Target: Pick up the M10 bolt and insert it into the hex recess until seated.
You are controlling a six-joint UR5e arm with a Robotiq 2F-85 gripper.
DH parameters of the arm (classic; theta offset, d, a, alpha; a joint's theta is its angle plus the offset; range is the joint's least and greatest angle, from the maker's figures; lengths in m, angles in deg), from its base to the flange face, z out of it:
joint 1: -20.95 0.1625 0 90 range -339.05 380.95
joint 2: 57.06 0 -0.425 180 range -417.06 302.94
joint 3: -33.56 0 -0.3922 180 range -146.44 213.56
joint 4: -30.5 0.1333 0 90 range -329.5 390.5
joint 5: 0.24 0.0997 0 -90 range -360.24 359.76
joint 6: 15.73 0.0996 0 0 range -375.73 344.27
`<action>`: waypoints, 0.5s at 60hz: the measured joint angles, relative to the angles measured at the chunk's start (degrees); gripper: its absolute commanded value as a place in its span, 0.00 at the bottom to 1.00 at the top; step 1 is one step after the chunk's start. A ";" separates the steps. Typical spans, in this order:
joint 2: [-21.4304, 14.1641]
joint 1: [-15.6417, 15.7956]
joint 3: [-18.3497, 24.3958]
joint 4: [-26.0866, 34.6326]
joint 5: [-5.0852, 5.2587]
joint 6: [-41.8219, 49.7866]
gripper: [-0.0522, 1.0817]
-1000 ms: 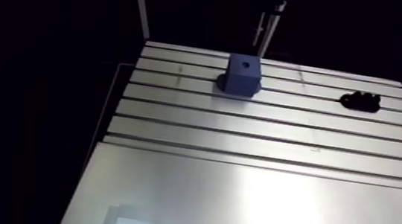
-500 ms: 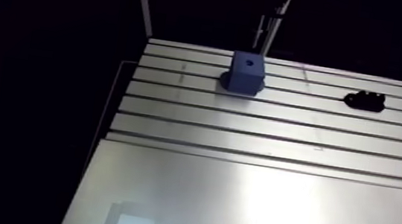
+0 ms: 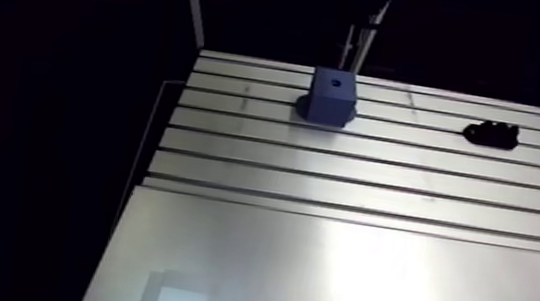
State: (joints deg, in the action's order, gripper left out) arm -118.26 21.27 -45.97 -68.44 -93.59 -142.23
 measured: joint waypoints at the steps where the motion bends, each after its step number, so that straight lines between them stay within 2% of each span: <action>1: 0.03 0.00 -0.05 0.00 0.00 0.00 0.99; 30: 0.36 0.02 -1.40 -0.62 -0.14 0.07 0.99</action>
State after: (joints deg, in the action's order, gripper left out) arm -117.90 21.28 -47.37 -69.05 -93.73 -142.16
